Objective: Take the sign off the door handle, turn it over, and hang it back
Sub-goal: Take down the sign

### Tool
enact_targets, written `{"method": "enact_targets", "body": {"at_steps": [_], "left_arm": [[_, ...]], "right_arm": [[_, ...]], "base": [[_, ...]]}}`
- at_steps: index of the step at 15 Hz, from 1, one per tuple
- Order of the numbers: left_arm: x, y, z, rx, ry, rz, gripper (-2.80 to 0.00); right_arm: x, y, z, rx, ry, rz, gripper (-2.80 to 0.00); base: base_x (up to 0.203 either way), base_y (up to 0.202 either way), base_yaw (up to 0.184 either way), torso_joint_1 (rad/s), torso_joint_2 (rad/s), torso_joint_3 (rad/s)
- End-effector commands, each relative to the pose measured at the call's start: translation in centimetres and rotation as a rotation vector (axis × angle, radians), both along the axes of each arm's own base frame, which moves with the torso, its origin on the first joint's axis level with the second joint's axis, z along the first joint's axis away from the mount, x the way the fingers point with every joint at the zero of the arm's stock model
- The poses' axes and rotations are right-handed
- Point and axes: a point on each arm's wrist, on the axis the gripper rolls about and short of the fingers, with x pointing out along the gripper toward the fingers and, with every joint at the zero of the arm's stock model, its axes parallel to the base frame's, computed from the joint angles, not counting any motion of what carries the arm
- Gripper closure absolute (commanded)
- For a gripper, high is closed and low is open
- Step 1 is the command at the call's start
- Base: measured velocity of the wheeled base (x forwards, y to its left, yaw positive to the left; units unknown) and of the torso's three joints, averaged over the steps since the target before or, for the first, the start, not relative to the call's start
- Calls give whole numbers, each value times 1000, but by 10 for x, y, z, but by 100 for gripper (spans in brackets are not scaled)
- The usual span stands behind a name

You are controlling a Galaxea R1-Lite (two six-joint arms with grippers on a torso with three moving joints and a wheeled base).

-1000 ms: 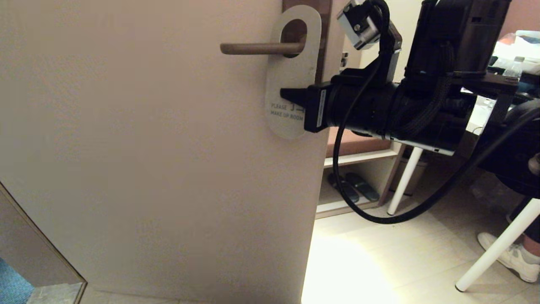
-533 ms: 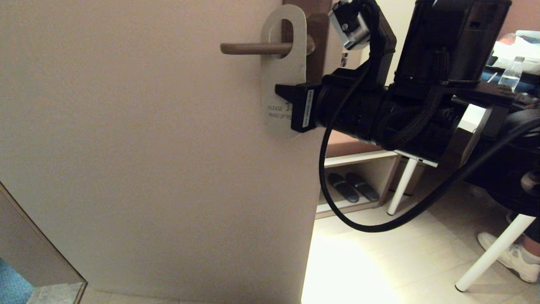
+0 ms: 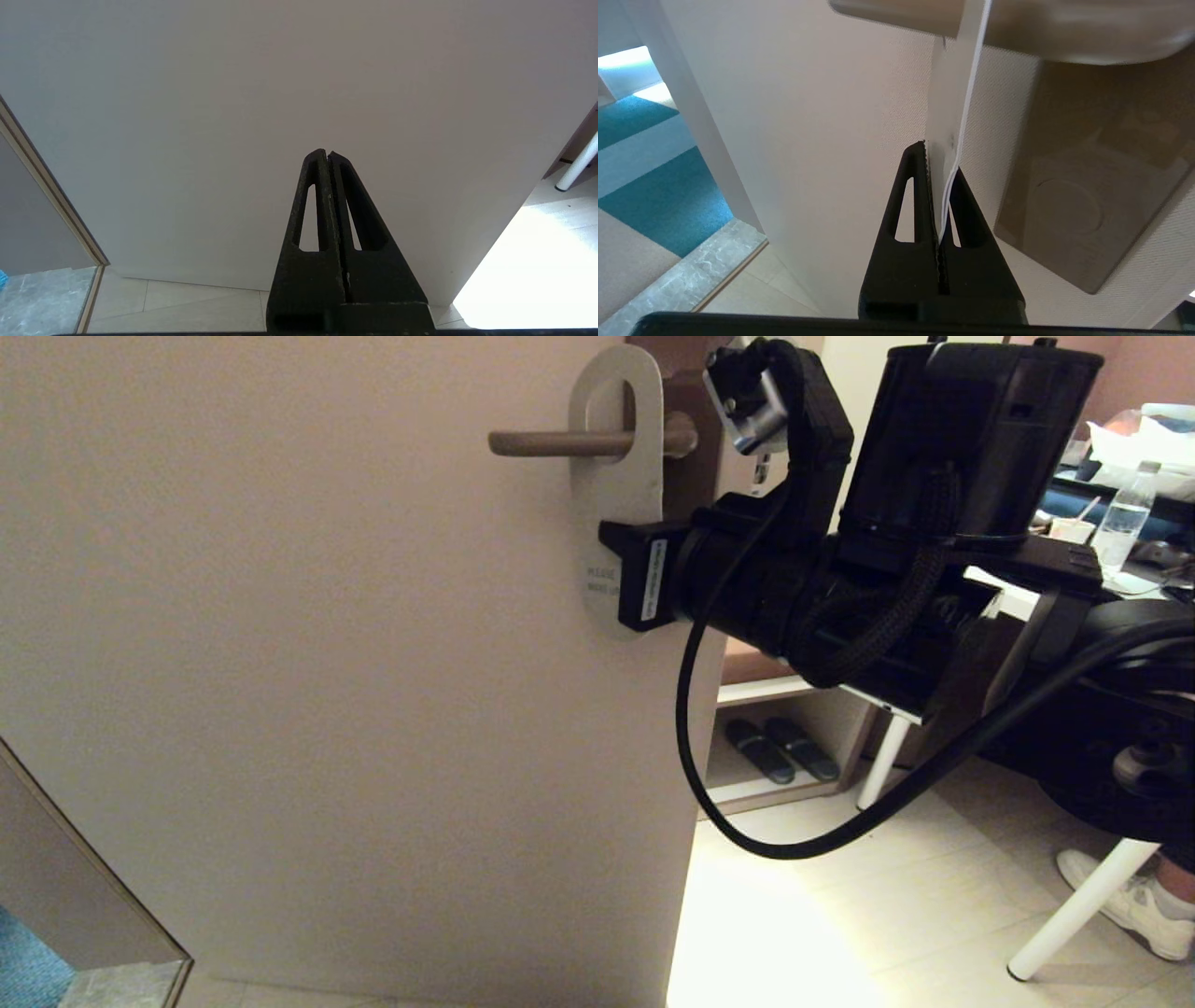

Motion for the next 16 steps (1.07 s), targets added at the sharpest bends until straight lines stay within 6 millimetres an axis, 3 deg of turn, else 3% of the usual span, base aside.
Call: {"method": "enact_targets", "body": {"at_steps": [1, 16], "left_arm": [[0, 0, 0, -1, 0, 2, 0], [0, 0, 0, -1, 0, 1, 0]], "right_arm": [[2, 3, -3, -5, 5, -4, 0], [6, 24, -19, -31, 5, -102, 0]], "base": [[0, 0, 0, 0, 0, 0], [0, 0, 0, 0, 0, 0]]}}
